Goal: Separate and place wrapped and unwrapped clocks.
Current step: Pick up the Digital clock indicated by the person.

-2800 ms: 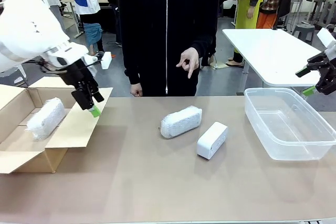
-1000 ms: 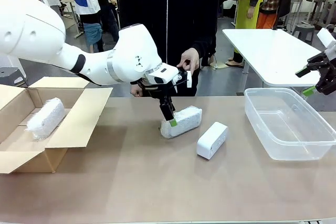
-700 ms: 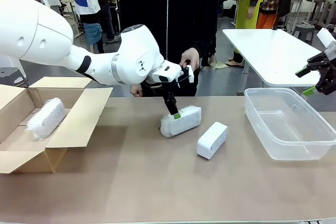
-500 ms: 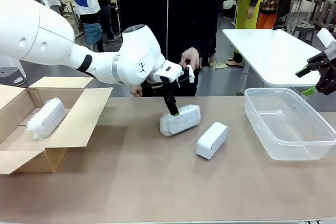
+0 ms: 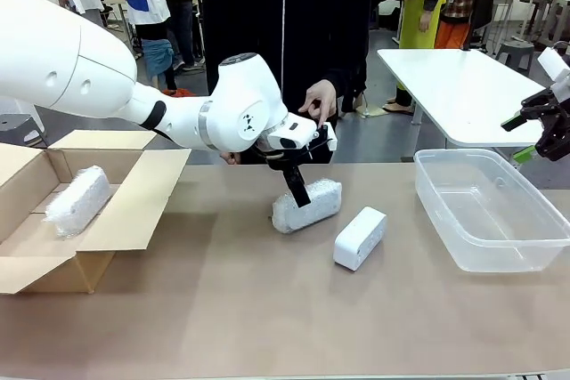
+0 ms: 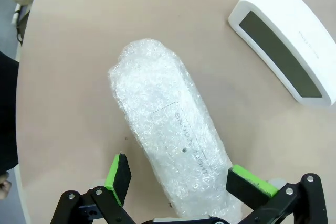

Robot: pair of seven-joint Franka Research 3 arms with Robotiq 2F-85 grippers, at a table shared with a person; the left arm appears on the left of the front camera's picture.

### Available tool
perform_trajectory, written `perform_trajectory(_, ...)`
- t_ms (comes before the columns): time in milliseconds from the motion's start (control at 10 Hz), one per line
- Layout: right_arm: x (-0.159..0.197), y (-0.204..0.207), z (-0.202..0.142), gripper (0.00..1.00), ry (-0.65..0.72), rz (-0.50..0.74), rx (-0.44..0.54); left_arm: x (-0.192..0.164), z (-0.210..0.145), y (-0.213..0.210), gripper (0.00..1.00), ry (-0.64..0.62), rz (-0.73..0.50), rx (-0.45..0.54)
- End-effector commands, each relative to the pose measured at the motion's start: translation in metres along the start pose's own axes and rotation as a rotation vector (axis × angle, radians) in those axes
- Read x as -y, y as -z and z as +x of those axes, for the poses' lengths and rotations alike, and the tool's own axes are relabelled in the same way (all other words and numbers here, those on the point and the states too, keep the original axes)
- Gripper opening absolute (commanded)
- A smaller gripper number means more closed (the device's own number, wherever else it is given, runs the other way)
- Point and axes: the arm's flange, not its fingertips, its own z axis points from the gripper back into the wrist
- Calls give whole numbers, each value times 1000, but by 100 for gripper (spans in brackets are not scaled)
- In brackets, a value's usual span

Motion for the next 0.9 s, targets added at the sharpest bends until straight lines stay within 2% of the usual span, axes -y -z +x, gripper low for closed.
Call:
perform_trajectory(0, 0, 2, 0, 100, 1, 3, 0, -5, 2, -3, 100, -24, -13, 5)
perform_trajectory(800, 0, 2, 0, 100, 1, 3, 0, 4, 12, -8, 100, -64, -43, 11)
